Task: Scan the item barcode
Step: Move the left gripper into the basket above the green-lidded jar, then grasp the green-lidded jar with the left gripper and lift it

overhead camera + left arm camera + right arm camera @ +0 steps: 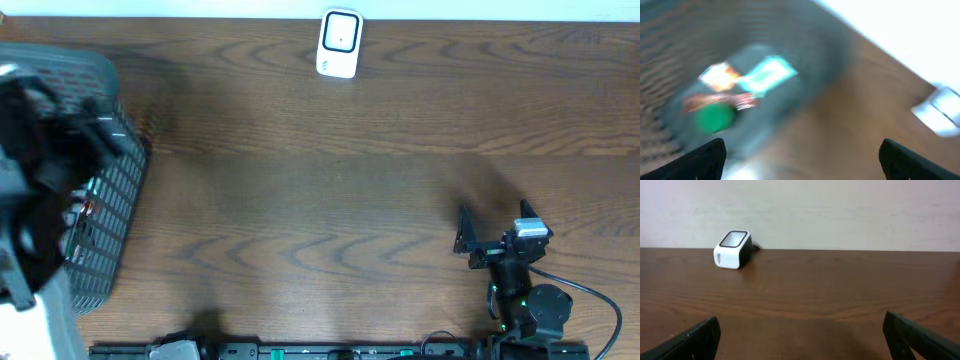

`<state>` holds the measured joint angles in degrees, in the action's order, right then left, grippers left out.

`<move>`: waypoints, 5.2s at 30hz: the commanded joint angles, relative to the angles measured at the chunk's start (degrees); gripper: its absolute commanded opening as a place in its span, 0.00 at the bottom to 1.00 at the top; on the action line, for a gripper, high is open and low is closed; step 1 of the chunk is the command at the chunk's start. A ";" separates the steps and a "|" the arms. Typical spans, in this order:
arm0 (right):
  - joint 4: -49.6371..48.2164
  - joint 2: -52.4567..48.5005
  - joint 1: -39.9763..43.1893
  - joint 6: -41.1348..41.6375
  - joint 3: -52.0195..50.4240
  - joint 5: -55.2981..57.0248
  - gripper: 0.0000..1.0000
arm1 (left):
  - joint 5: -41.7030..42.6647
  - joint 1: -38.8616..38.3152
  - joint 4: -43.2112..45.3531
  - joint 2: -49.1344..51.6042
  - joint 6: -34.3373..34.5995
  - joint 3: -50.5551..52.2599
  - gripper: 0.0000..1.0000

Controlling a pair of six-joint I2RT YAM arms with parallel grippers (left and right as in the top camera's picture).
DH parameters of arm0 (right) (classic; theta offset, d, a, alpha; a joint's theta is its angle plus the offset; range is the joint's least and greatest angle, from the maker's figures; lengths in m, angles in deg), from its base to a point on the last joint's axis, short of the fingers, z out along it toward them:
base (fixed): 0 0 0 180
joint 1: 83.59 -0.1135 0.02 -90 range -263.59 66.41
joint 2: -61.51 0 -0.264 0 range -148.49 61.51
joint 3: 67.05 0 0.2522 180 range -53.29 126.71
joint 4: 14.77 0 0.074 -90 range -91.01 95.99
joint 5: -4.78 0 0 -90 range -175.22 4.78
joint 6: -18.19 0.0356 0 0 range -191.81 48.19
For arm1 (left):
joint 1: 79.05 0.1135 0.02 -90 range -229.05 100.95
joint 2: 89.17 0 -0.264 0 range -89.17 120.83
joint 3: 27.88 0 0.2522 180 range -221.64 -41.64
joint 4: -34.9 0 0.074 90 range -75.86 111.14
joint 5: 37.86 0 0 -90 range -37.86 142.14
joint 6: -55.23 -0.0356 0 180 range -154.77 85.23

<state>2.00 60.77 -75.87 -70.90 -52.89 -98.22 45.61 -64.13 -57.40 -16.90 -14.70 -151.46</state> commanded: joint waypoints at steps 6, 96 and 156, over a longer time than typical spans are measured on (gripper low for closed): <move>0.24 0.24 -0.59 0.76 -0.09 0.50 0.99 | -2.86 26.25 -4.46 9.40 6.32 -0.22 0.98; 0.24 0.24 -0.59 0.76 -0.09 0.50 0.99 | 20.57 33.27 12.44 12.79 5.09 15.06 0.75; 0.24 0.24 -0.59 0.76 -0.09 0.50 0.99 | 5.64 32.81 29.83 31.54 2.21 42.27 0.98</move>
<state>1.98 60.77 -75.87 -70.90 -52.89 -98.22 52.08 -31.26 -27.98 12.06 -11.66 -109.52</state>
